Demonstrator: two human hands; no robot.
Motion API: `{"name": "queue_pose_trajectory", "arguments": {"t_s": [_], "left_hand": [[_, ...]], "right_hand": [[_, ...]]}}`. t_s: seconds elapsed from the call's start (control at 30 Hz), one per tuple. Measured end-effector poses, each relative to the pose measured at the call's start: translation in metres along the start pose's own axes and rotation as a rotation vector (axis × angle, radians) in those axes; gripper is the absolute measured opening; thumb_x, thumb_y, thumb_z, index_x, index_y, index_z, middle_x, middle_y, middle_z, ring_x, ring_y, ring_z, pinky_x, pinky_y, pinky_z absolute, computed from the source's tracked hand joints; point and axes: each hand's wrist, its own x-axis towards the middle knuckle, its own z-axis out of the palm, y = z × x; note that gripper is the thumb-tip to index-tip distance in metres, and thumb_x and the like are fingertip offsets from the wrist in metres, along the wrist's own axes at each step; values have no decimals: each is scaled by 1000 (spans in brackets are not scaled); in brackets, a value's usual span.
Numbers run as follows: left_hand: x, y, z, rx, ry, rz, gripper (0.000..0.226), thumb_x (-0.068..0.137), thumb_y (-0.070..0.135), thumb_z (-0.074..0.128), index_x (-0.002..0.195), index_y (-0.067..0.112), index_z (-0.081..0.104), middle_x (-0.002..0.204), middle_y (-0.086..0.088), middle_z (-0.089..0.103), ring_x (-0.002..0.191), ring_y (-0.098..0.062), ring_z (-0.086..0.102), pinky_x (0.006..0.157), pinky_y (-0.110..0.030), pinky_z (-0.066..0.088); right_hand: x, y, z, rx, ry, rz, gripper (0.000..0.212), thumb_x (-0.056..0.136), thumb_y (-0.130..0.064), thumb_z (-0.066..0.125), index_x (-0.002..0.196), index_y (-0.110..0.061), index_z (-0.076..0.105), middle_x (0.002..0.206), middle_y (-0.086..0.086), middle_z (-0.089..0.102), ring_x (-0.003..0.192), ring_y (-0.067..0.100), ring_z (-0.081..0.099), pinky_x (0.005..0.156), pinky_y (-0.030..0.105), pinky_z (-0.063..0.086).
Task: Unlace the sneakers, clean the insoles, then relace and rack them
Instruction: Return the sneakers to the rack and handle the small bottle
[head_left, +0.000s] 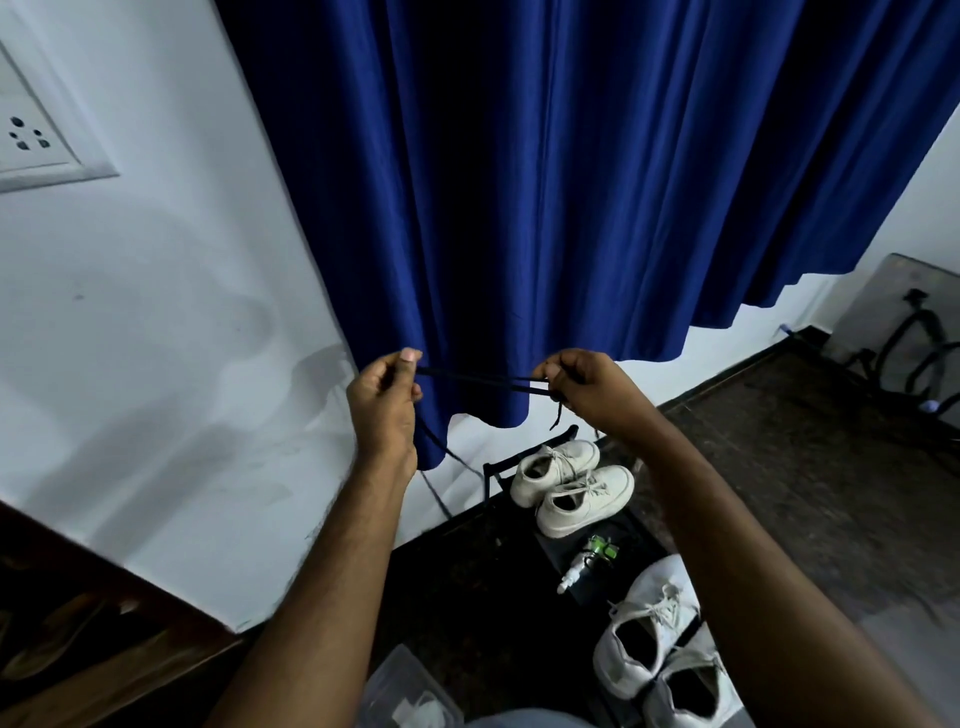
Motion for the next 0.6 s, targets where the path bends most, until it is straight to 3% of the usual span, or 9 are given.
{"name": "queue_pose_trajectory", "arguments": {"t_s": [0.13,0.23,0.3,0.4,0.47,0.5,0.53,0.57,0.6], "left_hand": [[-2,3,0,37,17,37,10,96,19,67,91,13,74,60,6,54,51,-6,45,52,-23,45],[-2,5,1,68,13,63,12,96,22,67,92,12,74,62,1,51,53,-7,42,47,-23,41],[-1,6,0,78,5,68,13,96,23,67,91,13,73,64,-2,50,53,-7,41,48,-25,39],[-1,5,1,129,-24,66,14,96,23,67,94,12,75,57,5,56,56,-2,47,62,-36,47],[-3,4,1,189,-44,60,18,96,25,67,98,10,75,73,-11,63,62,-1,52,77,-55,53],[-3,3,0,218,-54,58,19,96,27,66,98,11,75,86,-9,62,63,-9,56,83,-62,51],[-3,2,-2,246,-59,55,20,97,29,66,97,12,76,91,-6,60,64,-27,58,83,-66,49],[-3,1,-3,269,-62,51,21,97,31,65,96,13,76,91,-5,59,71,-44,57,78,-65,50],[-1,0,-4,293,-67,44,22,98,32,64,94,14,76,87,-6,60,74,-49,56,71,-58,50]], "right_hand": [[-3,1,3,41,-65,41,27,105,-29,46,99,-17,70,54,-21,56,53,-4,46,53,10,38],[-9,1,-2,-46,-230,20,35,101,-47,46,97,-24,73,60,-20,54,60,2,44,59,16,39],[-10,0,-4,-154,-330,2,34,102,-41,49,96,-18,74,60,-24,59,57,-6,49,60,11,38],[-7,1,-2,-304,-275,-6,37,102,-41,48,84,-16,70,58,-20,59,54,-3,51,60,13,38],[-4,4,-1,-452,-213,-13,43,101,-47,47,78,-16,66,68,-9,59,59,3,52,62,20,41],[-3,5,-1,-509,-198,-15,44,101,-48,46,77,-15,65,69,-7,57,60,3,52,63,19,42],[-2,5,0,-525,-187,-15,45,101,-48,46,76,-15,63,67,-6,55,58,3,51,63,18,42],[-2,5,-1,-504,-179,-8,45,100,-49,46,75,-16,62,64,-5,55,56,5,52,62,20,43],[-2,5,0,-449,-171,7,45,100,-50,45,74,-17,61,63,-2,56,56,8,54,61,23,45]]}}
